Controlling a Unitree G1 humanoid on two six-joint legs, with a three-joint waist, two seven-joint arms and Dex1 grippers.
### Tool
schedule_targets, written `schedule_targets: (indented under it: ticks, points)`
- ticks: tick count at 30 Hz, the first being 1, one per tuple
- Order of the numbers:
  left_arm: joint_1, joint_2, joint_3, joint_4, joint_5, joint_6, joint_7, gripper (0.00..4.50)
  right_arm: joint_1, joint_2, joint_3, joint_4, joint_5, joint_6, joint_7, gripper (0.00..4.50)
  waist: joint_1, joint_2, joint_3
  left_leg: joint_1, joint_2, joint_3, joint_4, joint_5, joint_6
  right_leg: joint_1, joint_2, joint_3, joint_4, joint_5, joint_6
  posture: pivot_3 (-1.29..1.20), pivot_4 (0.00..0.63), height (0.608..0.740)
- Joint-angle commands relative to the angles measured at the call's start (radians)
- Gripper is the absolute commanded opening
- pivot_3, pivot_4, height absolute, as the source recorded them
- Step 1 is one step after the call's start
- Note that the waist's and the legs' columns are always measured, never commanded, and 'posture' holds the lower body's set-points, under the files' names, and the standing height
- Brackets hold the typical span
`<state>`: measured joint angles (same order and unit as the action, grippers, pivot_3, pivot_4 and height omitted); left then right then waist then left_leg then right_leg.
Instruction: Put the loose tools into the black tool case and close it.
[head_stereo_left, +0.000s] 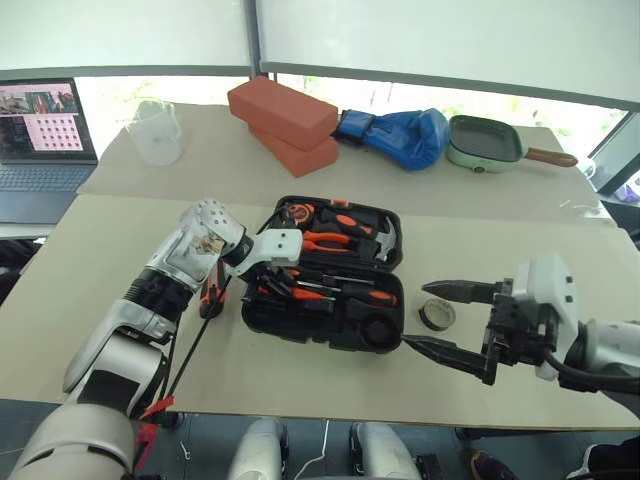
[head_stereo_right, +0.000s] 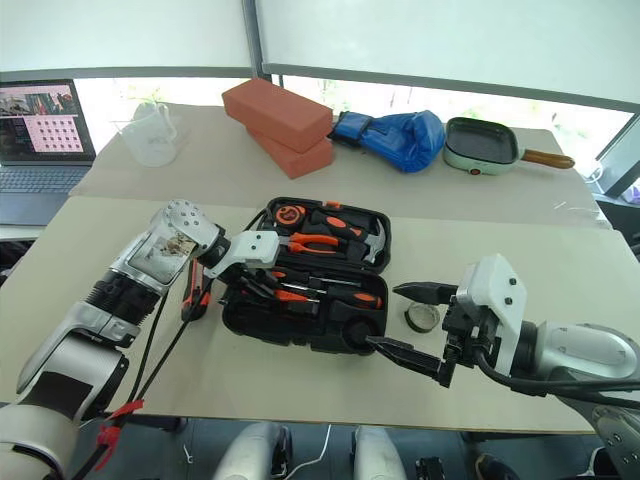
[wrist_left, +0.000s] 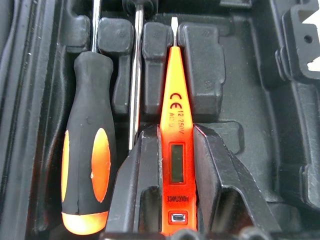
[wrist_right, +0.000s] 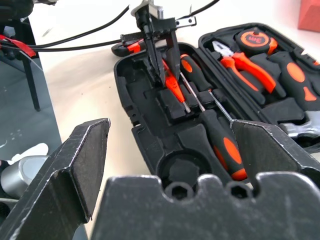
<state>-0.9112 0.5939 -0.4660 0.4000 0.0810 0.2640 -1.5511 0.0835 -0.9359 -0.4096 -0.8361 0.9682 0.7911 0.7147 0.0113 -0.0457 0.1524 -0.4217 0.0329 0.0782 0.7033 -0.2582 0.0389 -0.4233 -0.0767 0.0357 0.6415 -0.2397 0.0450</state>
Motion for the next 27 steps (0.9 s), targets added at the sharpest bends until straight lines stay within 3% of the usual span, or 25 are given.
schedule_targets:
  ticks: [1,2,3,7,16,21,25,27]
  points:
    - [-0.004,0.015,-0.001,-0.024,0.004,0.018,-0.016,0.95,-0.029,-0.009,-0.002,-0.008,0.015,-0.016,-0.008,4.5,0.0,0.0,0.0,0.0,0.0,0.0,0.0,0.0,0.0,0.0,0.0,0.0,0.0,0.0,0.0,0.0,0.15,0.738]
    - [-0.006,0.015,0.006,-0.035,-0.006,0.031,-0.022,1.45,-0.033,-0.009,0.003,-0.007,0.014,-0.016,-0.008,4.5,0.0,0.0,0.0,0.0,0.0,0.0,0.0,0.0,0.0,0.0,0.0,0.0,0.0,0.0,0.0,0.0,0.15,0.738]
    - [-0.009,0.016,0.014,-0.046,-0.017,0.049,-0.029,1.64,-0.036,-0.008,0.007,-0.006,0.013,-0.016,-0.007,4.5,0.0,0.0,0.0,0.0,0.0,0.0,0.0,0.0,0.0,0.0,0.0,0.0,0.0,0.0,0.0,0.0,0.15,0.738]
    - [-0.021,0.031,0.056,-0.102,-0.076,0.132,-0.058,3.08,-0.044,-0.005,0.023,-0.003,0.01,-0.013,-0.005,4.5,0.002,0.0,0.0,0.0,0.0,0.0,0.0,0.0,0.0,0.0,0.0,0.0,0.0,0.0,0.0,0.0,0.15,0.738]
    - [-0.021,0.16,0.139,-0.181,-0.277,0.23,-0.063,3.08,-0.053,-0.01,0.046,0.011,0.004,-0.014,0.002,4.5,-0.002,0.0,0.0,0.0,0.001,-0.001,0.001,0.0,0.0,0.0,0.0,0.0,0.001,0.0,0.0,0.0,0.15,0.738]
    - [0.026,0.095,0.163,-0.116,-0.253,0.121,0.011,1.75,-0.073,-0.012,0.057,0.02,0.008,-0.01,0.0,4.5,0.005,0.0,0.0,0.0,0.0,0.0,0.002,0.0,0.0,0.001,-0.001,0.0,0.0,0.0,0.001,0.0,0.15,0.738]
    - [0.069,0.053,0.15,-0.075,-0.22,0.023,0.048,0.23,-0.083,-0.011,0.062,0.025,0.013,-0.005,-0.003,4.5,0.001,0.0,0.0,-0.001,0.0,0.0,0.002,0.0,0.0,0.0,0.0,0.0,0.0,0.0,0.001,0.0,0.15,0.738]
    - [0.082,0.044,0.147,-0.067,-0.219,0.008,0.047,0.04,-0.083,-0.012,0.061,0.026,0.015,-0.005,-0.005,4.5,0.0,0.0,0.0,-0.001,0.0,0.0,0.002,0.0,0.0,0.0,0.0,0.0,0.0,0.0,0.0,0.0,0.15,0.738]
